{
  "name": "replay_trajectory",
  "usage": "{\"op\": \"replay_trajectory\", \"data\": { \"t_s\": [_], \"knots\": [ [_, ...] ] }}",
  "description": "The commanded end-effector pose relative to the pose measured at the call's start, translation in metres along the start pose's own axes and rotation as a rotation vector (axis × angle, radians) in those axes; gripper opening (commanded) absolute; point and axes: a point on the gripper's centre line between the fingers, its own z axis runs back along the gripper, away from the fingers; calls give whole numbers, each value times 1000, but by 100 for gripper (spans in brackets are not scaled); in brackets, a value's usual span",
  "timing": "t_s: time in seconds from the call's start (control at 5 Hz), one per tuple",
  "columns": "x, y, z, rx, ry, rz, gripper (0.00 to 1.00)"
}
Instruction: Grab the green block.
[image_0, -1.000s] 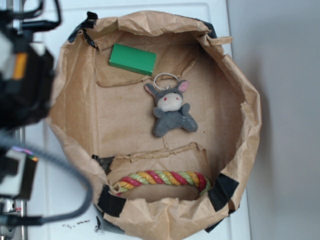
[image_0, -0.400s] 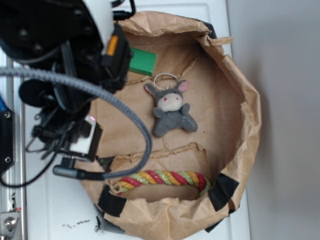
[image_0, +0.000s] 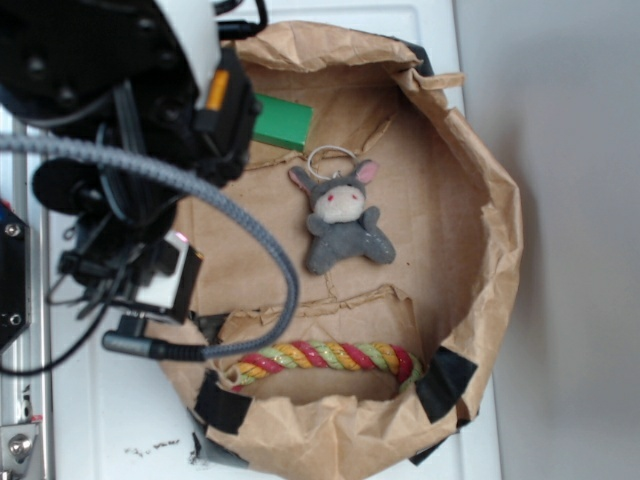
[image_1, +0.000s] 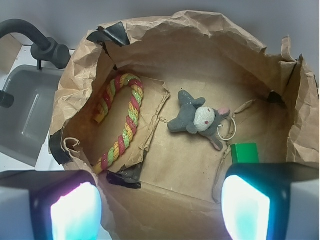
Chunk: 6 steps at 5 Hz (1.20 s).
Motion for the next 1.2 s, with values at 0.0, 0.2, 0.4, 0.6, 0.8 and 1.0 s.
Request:
{"op": "replay_trajectory", "data": {
  "t_s": [0.0,0.2,0.4,0.6,0.8,1.0],
  "knots": [
    [12,40,-55,67,33,5,100],
    [10,48,-79,106,81,14,100],
    [-4,52,-96,126,94,38,100],
    [-17,57,-107,131,72,70,100],
    [-18,63,-120,150,56,84,100],
    [-15,67,-126,144,48,79,100]
  ]
}}
